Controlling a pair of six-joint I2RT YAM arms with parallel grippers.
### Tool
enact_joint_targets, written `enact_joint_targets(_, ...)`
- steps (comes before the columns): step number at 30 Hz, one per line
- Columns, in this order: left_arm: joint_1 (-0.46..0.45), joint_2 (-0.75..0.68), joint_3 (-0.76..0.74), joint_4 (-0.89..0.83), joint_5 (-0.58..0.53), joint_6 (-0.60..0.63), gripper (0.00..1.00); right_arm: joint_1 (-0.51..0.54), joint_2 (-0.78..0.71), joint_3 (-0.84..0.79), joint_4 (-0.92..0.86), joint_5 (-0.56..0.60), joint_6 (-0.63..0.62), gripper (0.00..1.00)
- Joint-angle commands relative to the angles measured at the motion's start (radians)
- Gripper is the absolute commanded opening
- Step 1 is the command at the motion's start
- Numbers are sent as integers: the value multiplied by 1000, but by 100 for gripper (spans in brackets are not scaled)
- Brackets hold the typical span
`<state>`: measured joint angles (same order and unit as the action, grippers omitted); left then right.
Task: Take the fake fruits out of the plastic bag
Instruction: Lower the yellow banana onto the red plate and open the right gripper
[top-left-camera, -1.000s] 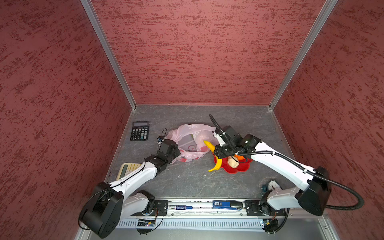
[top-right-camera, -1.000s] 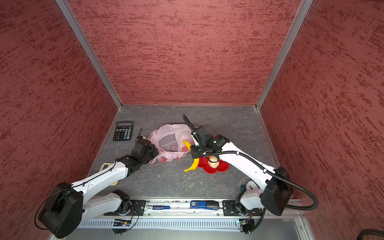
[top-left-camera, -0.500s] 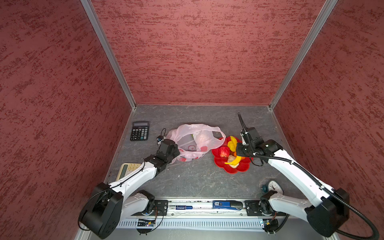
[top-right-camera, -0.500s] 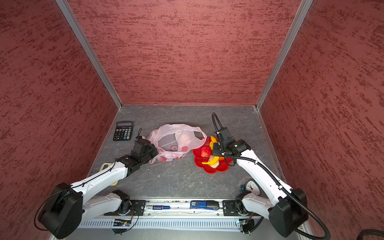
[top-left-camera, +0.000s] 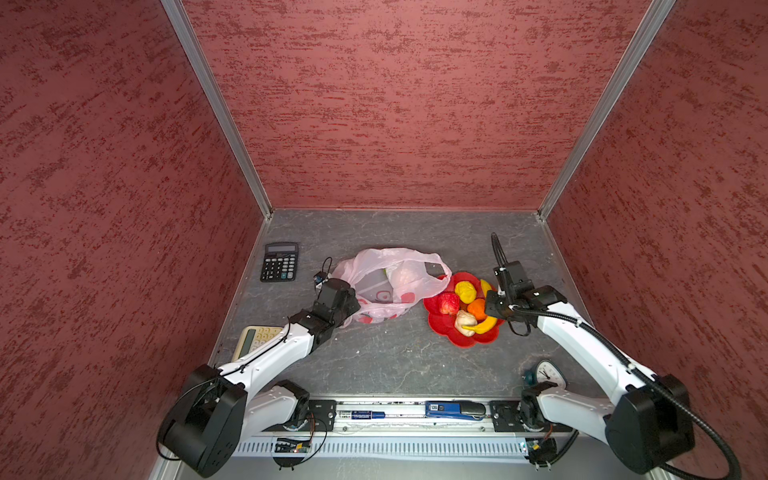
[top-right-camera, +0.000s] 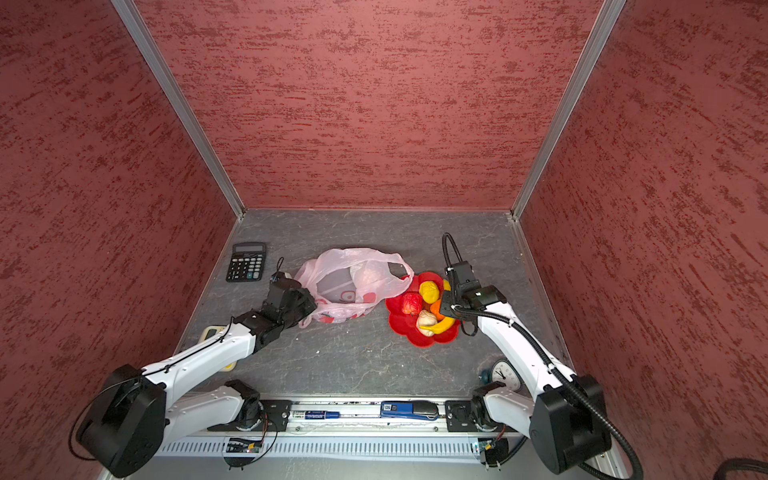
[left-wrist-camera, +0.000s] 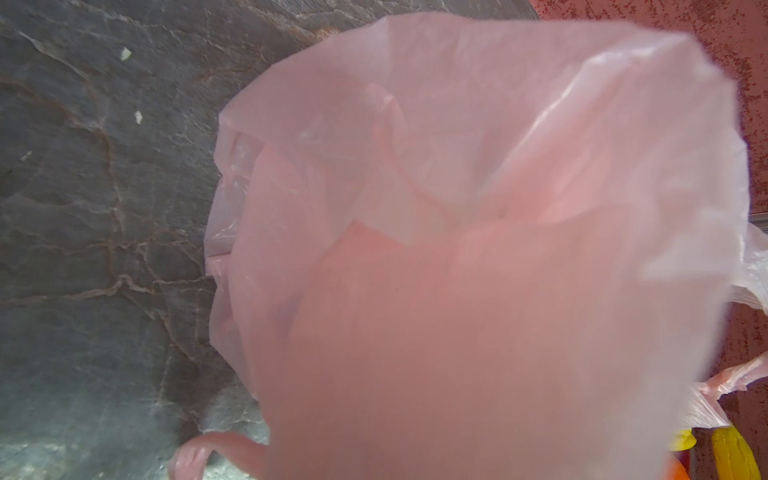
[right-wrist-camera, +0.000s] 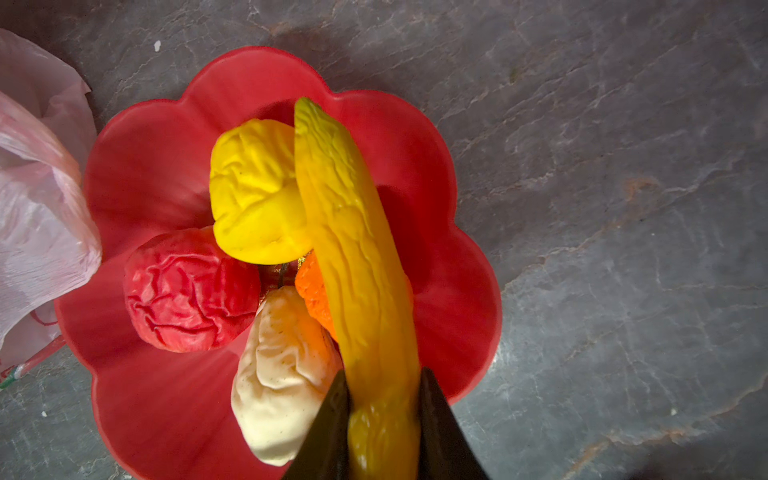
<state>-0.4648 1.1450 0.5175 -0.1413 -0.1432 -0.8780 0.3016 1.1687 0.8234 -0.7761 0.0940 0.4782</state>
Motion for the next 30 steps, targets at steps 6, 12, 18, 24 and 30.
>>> enact_joint_targets(6,5,24,1,10,16,14,1,-19,-3,-42,43,22,-5,19)
enact_joint_targets(12,5,27,-1,13,17,14,1,-24,16,-47,47,26,-9,19)
enact_joint_targets(18,7,22,-3,11,16,16,1,-27,34,-57,61,35,-3,19)
enact_joint_targets(24,6,16,-8,8,16,12,1,-27,44,-61,67,46,-4,20)
enact_joint_targets(30,7,17,-5,6,19,14,1,-28,58,-75,86,44,-6,21)
